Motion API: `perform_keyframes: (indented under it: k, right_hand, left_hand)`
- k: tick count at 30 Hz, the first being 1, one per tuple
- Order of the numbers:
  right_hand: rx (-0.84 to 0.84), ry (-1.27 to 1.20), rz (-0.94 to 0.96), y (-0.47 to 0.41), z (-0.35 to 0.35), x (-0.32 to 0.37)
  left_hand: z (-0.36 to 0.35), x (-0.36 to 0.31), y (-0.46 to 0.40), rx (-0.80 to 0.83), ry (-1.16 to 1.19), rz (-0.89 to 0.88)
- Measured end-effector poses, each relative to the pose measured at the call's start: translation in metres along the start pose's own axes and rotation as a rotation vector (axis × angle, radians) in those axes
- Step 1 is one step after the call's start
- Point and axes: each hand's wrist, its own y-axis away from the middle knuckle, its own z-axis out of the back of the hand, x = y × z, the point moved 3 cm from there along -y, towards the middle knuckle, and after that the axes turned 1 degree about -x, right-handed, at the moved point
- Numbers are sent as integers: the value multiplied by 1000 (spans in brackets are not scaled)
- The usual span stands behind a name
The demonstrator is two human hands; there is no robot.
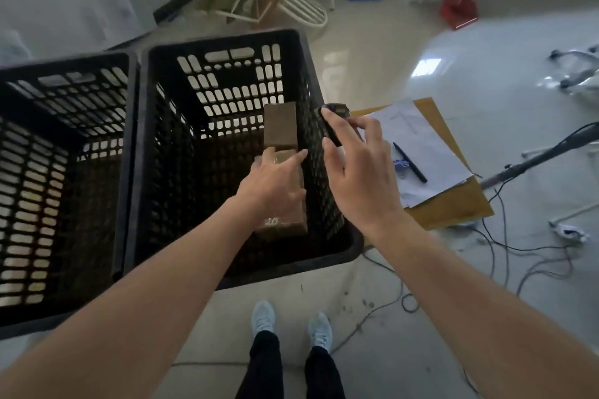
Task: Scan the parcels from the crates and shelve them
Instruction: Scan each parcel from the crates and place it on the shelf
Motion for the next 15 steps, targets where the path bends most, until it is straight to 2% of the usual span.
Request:
perform_keyframes:
  k: [3, 6, 11, 15]
  right_hand:
    - [-8, 9, -1, -4, -6, -10]
    - [-4, -1, 2, -9, -10, -16]
    - [-20, 16, 16, -10, -6, -13]
    - [-27, 7, 35, -10, -3, -9]
  left_hand:
    - [-22, -1, -13, 119, -49, 65]
    - [-36, 10, -21, 157, -48, 112]
    - [-36, 23, -28, 52, 54, 141]
    - [-35, 35, -26, -24, 177, 375]
